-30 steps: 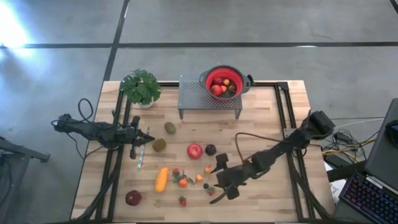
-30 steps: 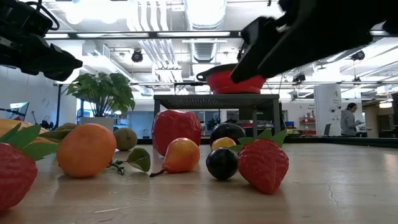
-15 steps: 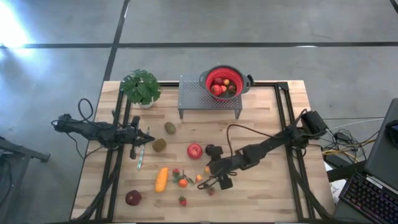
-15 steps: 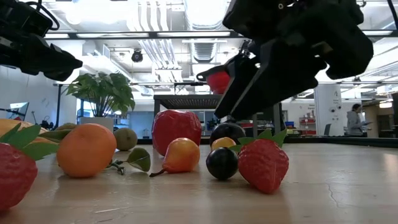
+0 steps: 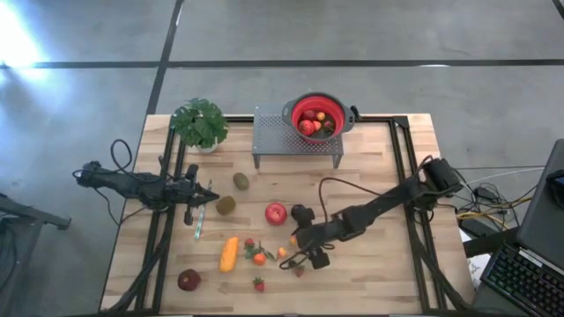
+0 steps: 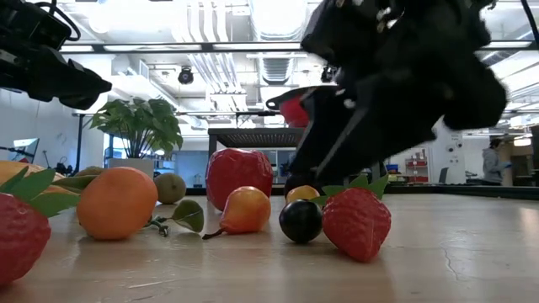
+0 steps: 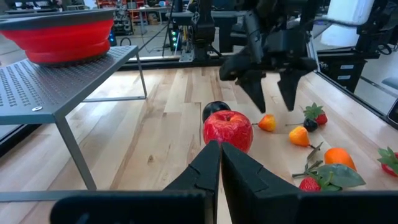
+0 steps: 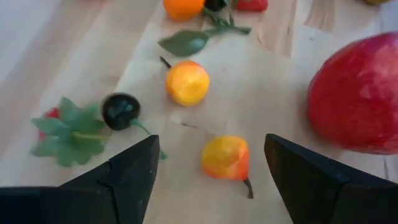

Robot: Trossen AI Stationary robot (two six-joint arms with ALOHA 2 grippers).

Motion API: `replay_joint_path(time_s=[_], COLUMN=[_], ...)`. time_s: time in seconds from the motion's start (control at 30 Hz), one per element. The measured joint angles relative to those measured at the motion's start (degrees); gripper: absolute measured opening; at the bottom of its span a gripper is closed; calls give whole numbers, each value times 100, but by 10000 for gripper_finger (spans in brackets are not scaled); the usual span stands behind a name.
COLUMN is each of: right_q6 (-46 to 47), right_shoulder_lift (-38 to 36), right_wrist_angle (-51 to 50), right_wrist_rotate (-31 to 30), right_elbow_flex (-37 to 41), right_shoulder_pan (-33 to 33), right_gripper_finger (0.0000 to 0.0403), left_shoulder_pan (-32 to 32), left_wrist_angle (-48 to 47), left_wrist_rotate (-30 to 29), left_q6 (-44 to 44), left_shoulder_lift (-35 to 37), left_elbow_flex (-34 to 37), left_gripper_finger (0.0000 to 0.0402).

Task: Pick & Place Fruit
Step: Put the peach into the strainer bowl on the shelf

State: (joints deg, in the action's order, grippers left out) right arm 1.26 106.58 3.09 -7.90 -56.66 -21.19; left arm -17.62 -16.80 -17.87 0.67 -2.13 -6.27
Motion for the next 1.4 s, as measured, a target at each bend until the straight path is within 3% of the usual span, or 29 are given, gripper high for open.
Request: replay_joint_path(time_s=[0.4,0.97,1.13,1.4], right_q6=[-13,27,7,-409], right_shoulder_lift=[458,432,57,-1127], right_wrist_angle=[204,211,-17,-756], right_wrist_rotate=[6,27,48,43], right_elbow_flex=[-11,-11,-11,-110], right_shoulder_pan=[90,101,101,310], right_gripper_finger=[229,123,113,132], left_shoulder_pan=[1,1,-1,0], left_wrist_angle=[-81,-89,-89,-90], left_wrist_rotate=[2,0,0,2], left_q6=[-2,0,0,-1], left_shoulder_lift=[-15,-15,-15,-15], left_elbow_flex=[-2,-2,-2,-2], left_gripper_finger=[21,21,21,21])
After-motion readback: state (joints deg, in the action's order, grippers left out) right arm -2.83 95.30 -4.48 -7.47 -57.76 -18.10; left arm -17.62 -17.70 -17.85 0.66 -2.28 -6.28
